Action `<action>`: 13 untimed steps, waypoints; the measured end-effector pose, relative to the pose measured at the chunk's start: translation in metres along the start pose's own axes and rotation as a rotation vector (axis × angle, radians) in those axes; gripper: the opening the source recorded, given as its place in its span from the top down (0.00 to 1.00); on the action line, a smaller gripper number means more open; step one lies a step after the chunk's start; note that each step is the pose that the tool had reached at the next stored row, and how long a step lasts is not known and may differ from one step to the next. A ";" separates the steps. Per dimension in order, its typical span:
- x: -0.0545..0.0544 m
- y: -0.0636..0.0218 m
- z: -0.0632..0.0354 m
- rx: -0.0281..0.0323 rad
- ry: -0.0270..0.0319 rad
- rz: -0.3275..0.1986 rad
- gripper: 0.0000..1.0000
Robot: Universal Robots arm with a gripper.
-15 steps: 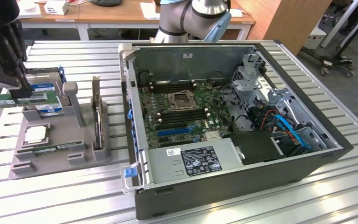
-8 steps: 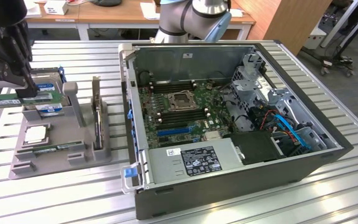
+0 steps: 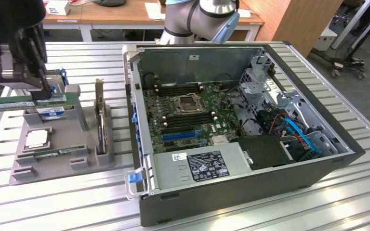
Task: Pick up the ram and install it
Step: 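Pick up the ram and move it above insertion slot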
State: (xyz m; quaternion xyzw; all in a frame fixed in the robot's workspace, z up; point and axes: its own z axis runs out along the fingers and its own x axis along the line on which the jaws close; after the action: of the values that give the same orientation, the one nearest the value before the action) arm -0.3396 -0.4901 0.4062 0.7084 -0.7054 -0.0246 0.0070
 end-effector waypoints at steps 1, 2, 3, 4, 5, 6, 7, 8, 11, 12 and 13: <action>0.000 -0.0029 -0.0001 0.0000 0.0000 0.000 0.89; 0.000 -0.0058 -0.0003 0.0000 0.0001 0.000 0.89; 0.000 -0.0089 -0.0004 -0.0001 0.0000 0.000 0.89; 0.000 -0.0120 -0.0006 -0.0001 0.0001 0.000 0.89; 0.000 -0.0150 -0.0007 0.0000 0.0000 0.000 0.89; 0.000 -0.0180 -0.0008 0.0000 0.0000 0.000 0.89; 0.000 -0.0211 -0.0009 0.0000 0.0000 0.000 0.89; 0.000 -0.0239 -0.0011 0.0000 0.0000 0.000 0.89; 0.000 -0.0324 -0.0015 -0.0001 0.0000 0.000 0.89; 0.000 -0.0353 -0.0016 0.0000 0.0000 0.000 0.89; 0.000 -0.0383 -0.0017 0.0000 0.0000 0.000 0.89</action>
State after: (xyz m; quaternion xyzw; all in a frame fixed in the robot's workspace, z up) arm -0.3012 -0.4901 0.4062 0.7084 -0.7053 -0.0246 0.0070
